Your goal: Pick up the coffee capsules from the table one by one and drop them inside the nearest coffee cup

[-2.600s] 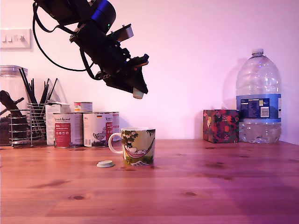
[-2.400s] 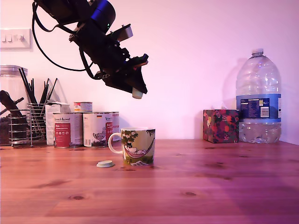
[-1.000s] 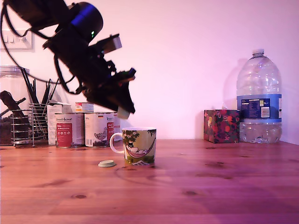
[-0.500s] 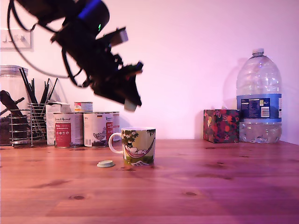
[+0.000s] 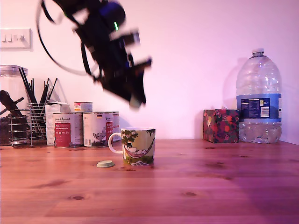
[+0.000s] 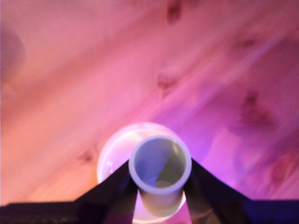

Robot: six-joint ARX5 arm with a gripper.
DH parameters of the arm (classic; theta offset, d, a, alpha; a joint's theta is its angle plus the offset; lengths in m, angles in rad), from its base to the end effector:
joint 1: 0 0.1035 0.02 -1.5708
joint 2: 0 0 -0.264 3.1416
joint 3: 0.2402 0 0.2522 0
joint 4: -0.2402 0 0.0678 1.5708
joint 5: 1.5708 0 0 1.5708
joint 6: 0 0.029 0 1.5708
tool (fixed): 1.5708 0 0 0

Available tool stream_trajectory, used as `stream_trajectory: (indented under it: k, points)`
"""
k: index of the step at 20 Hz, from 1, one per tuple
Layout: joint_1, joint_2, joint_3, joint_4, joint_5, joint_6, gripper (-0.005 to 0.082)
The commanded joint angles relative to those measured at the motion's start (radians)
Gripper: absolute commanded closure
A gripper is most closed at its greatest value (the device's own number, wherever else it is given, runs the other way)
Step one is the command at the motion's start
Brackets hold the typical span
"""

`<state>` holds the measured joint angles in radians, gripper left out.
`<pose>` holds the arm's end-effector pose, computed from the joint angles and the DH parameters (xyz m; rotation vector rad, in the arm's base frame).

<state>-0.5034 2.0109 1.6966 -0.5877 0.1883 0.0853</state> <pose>0.3860 -0.2188 0.2481 0.2205 0.8807 -0.6825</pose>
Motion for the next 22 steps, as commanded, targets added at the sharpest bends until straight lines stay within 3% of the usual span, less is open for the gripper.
stream_trajectory:
  k: [1,16,17,19,20,22]
  points:
    - [0.006,0.056,0.032,-0.035,0.002,-0.006,0.0569]
    - [0.016,0.110,0.060,-0.065,0.002,0.002,0.0553]
    - [0.016,0.110,0.060,-0.065,0.002,0.002,0.0499]
    - [0.017,0.110,0.060,-0.057,0.005,0.009,0.0238]
    - [0.017,0.110,0.060,-0.048,0.002,0.011,0.0151]
    - [0.017,0.110,0.060,-0.028,0.002,0.013,0.0146]
